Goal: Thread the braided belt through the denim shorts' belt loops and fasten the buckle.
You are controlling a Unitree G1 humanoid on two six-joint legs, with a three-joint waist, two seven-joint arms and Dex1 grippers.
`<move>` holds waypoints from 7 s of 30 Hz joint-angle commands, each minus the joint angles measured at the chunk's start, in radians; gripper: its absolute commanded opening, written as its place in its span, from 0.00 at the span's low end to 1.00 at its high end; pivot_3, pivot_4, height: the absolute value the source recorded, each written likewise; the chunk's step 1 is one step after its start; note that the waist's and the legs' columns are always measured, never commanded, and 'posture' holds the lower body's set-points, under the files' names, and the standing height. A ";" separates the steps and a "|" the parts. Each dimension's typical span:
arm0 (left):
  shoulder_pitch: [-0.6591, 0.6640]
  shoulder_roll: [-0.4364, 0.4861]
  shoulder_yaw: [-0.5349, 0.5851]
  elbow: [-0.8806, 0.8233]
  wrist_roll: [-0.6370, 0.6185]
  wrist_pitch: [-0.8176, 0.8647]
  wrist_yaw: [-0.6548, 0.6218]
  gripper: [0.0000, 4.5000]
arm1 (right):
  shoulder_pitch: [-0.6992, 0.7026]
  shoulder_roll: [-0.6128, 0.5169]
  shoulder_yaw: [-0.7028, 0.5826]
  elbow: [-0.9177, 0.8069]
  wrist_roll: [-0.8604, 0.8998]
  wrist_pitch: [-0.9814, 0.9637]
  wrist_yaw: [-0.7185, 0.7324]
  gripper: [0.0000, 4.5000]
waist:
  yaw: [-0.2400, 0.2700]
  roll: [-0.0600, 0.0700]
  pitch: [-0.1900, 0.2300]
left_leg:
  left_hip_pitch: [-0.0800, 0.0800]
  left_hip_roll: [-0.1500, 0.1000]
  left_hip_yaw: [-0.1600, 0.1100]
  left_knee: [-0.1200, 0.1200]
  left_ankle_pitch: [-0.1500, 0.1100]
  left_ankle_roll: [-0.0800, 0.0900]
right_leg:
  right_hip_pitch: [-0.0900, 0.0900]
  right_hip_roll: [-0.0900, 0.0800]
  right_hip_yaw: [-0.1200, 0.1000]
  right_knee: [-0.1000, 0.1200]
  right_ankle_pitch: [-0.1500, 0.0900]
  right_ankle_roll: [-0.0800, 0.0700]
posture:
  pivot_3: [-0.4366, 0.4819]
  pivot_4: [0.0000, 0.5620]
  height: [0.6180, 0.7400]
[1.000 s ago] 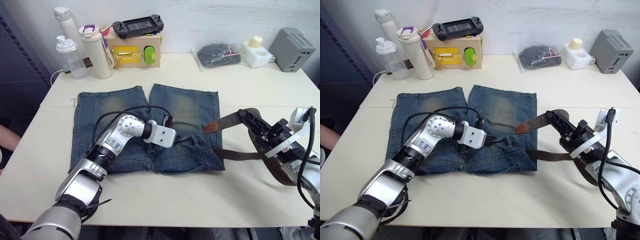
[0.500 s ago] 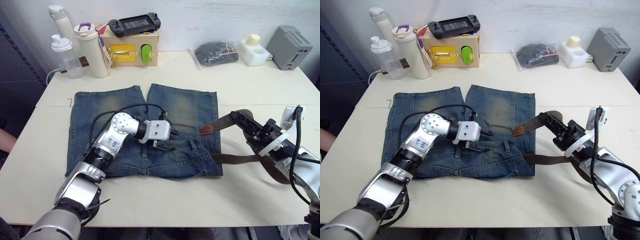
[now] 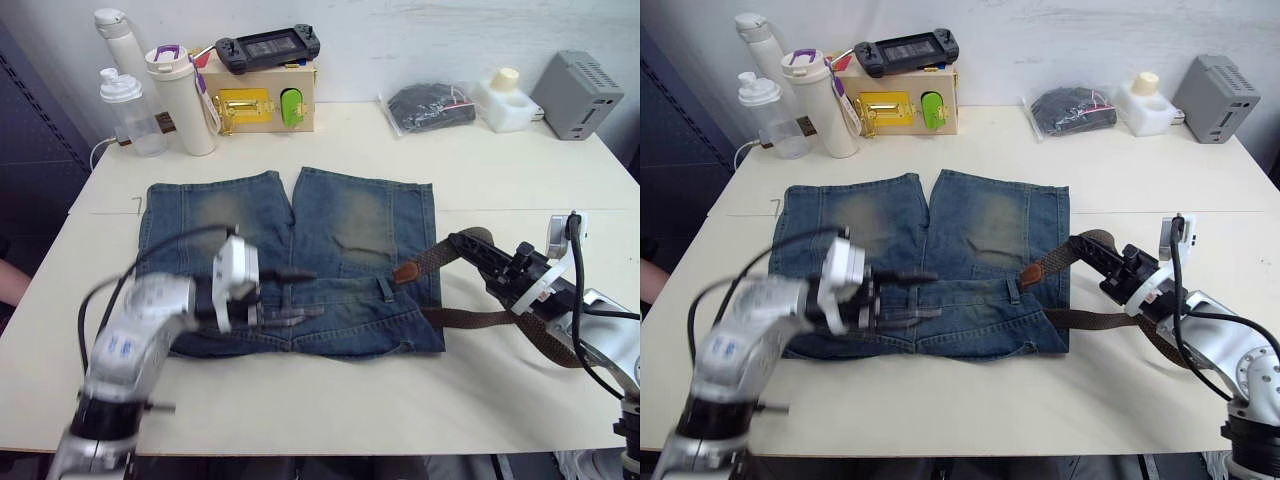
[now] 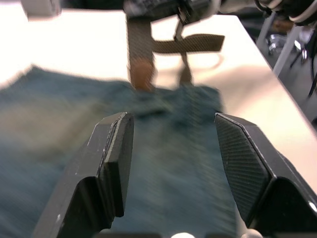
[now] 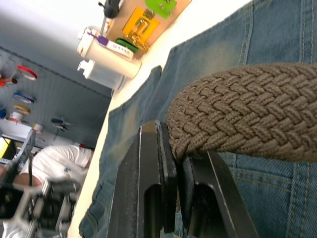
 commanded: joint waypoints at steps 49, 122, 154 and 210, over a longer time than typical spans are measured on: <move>0.147 0.032 0.008 -0.195 -0.035 -0.029 0.230 0.65 | -0.012 0.046 0.050 -0.071 -0.314 0.080 0.088 0.00 | 0.030 0.000 0.000 | -0.001 0.000 0.003 0.003 0.000 0.000 | 0.000 -0.001 0.000 -0.002 0.000 0.000 | 0.48 0.27 0.22; -0.350 0.062 -0.395 0.569 0.758 -1.023 0.157 0.01 | -0.124 0.382 0.182 0.033 -0.374 0.198 -0.097 0.00 | -0.029 -0.002 -0.002 | 0.014 0.002 0.001 -0.009 -0.002 -0.004 | 0.000 0.001 0.001 0.007 0.000 0.000 | 0.48 0.27 0.22; -0.375 0.013 -0.378 0.515 0.777 -0.974 0.212 0.00 | 0.056 -0.084 0.381 -0.348 -0.966 0.146 0.345 0.40 | 0.007 -0.002 0.001 | 0.015 0.002 0.001 -0.009 -0.001 -0.002 | 0.013 0.001 -0.002 -0.013 0.000 0.000 | 0.48 0.27 0.22; -0.209 0.160 -0.151 0.408 0.863 -1.258 0.481 0.00 | -0.113 -0.002 0.061 -0.148 -0.105 0.325 0.281 0.95 | 0.054 -0.003 0.011 | 0.013 0.000 0.000 -0.003 -0.001 -0.001 | 0.015 0.000 -0.002 -0.013 0.000 0.000 | 0.48 0.27 0.22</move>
